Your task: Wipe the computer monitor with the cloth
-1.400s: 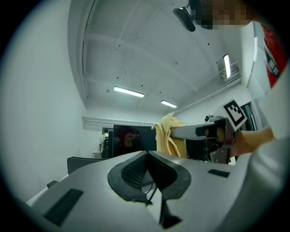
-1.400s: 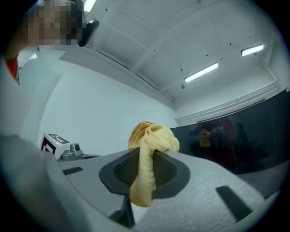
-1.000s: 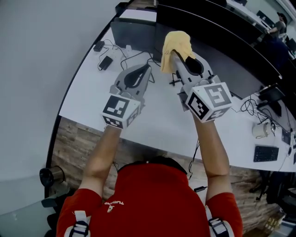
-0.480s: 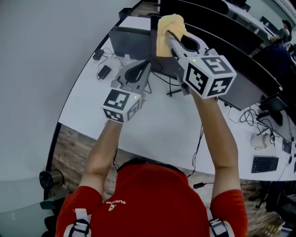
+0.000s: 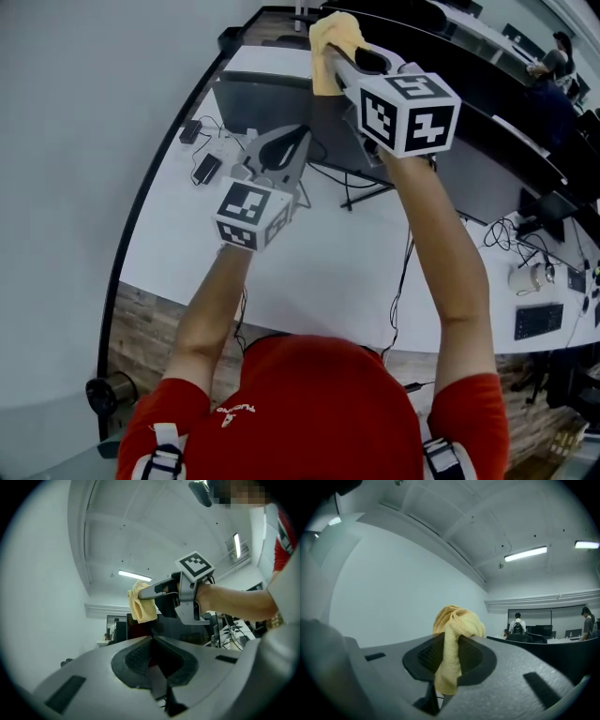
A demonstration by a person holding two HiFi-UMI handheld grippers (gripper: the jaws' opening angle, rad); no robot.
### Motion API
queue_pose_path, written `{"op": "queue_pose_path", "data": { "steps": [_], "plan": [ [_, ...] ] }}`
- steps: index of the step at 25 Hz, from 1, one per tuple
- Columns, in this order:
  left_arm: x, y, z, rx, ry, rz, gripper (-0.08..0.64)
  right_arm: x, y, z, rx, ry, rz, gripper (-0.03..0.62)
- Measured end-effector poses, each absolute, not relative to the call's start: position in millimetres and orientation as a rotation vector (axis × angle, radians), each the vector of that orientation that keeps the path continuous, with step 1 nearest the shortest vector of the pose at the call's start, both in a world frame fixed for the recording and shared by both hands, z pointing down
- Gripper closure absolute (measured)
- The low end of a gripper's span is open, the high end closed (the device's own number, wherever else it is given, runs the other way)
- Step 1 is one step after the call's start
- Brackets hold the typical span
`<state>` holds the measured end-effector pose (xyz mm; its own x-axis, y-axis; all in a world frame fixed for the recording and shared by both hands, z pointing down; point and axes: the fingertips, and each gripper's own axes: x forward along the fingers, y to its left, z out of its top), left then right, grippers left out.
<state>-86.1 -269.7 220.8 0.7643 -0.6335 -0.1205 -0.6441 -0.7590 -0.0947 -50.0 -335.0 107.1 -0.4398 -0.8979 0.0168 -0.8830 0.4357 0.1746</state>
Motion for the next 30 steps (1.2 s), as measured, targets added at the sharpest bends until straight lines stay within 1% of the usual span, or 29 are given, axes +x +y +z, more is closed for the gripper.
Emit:
{"op": "queue_pose_path", "data": {
  "steps": [7, 13, 20, 30],
  "plan": [
    [-96, -286, 218, -2.855, 0.980, 0.171, 0.551, -56, -370, 108, 1.656, -2.342, -0.325, 0.528],
    [-97, -293, 222, -2.881, 0.935, 0.187, 0.551, -52, -392, 121, 1.638, -2.124, -0.356, 0.526],
    [-102, -299, 227, -2.906, 0.912, 0.204, 0.551, -61, -397, 126, 1.568, -1.921, -0.528, 0.526],
    [-89, -298, 227, -2.927, 0.838, 0.215, 0.551, -35, -381, 126, 1.601, -1.916, -0.498, 0.523]
  ]
}}
